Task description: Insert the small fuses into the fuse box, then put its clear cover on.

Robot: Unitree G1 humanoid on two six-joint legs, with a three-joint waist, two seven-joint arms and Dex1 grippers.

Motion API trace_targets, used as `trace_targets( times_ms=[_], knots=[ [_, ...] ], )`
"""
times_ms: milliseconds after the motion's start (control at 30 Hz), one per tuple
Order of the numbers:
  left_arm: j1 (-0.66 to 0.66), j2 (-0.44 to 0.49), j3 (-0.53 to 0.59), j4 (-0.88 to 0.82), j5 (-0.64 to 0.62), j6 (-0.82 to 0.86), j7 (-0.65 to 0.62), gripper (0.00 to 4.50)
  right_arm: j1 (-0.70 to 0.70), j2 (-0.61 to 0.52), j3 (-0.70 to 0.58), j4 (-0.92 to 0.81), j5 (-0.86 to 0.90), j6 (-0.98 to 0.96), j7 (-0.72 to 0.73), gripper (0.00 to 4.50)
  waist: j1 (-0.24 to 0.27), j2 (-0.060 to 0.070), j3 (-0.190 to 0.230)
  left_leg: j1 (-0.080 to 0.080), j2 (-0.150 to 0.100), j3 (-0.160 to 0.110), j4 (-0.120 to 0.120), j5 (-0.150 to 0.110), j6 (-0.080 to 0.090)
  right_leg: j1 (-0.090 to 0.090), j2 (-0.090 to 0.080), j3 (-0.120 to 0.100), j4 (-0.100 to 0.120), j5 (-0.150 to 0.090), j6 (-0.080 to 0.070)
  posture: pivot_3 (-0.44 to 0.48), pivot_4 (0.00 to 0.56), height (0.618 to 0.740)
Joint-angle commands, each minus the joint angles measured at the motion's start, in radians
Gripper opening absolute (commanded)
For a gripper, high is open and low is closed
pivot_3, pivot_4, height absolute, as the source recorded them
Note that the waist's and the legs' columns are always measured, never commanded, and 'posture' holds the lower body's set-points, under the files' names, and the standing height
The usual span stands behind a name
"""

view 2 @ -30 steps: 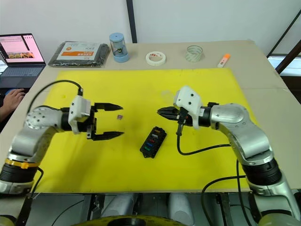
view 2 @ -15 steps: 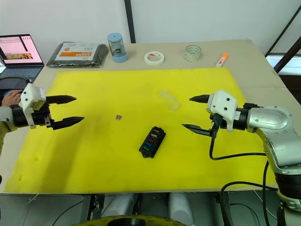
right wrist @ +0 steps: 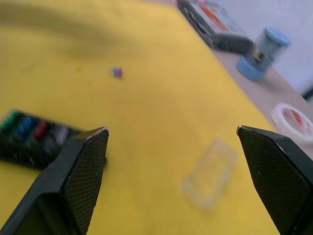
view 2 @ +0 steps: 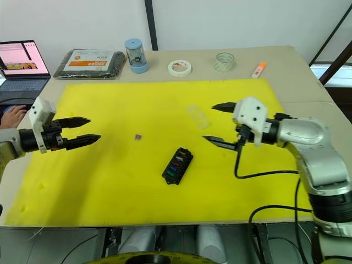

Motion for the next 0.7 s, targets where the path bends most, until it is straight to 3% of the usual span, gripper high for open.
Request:
trace_targets(
  times_ms=[33, 167, 267, 433, 700],
  knots=[
    [-0.144, 0.009, 0.105, 0.062, -0.244, 0.382, 0.045, 4.50, -0.070, 0.084, 0.090, -0.094, 0.025, 0.054, -0.054, 4.44, -0.002, -0.001, 0.000, 0.000, 0.000, 0.000, 0.000, 0.000, -0.001, 0.000, 0.000, 0.000, 0.000, 0.000, 0.000, 0.000, 0.150, 0.740],
    [-0.266, -0.040, 0.102, 0.211, -0.281, 0.669, 0.145, 4.50, -0.112, 0.142, 0.166, -0.101, -0.008, 0.080, -0.083, 4.44, -0.012, -0.001, 0.000, 0.001, -0.001, -0.001, 0.000, 0.002, -0.004, 0.000, 0.002, 0.000, 0.001, 0.000, 0.000, 0.000, 0.150, 0.740],
    [-0.332, -0.064, 0.071, 0.365, -0.304, 0.768, 0.181, 4.50, -0.128, 0.151, 0.202, -0.089, -0.040, 0.087, -0.094, 4.44, -0.016, -0.002, -0.001, 0.000, -0.001, -0.001, 0.001, 0.003, -0.005, 0.000, 0.003, 0.000, 0.001, 0.000, 0.000, 0.000, 0.150, 0.740],
    [-0.371, -0.143, 0.042, 0.515, -0.240, 0.754, 0.224, 4.50, -0.158, 0.161, 0.215, -0.120, -0.027, 0.145, -0.113, 4.44, -0.017, -0.002, -0.001, 0.000, -0.001, -0.001, 0.000, 0.004, -0.006, -0.002, 0.003, 0.000, 0.002, 0.000, 0.000, 0.000, 0.150, 0.740],
    [-0.375, -0.240, 0.016, 0.551, -0.171, 0.684, 0.221, 4.50, -0.166, 0.145, 0.204, -0.138, -0.027, 0.185, -0.126, 4.44, -0.016, -0.003, -0.001, 0.000, -0.001, -0.001, 0.000, 0.004, -0.006, -0.003, 0.002, 0.001, 0.002, 0.000, 0.000, 0.000, 0.150, 0.740]
  ],
)
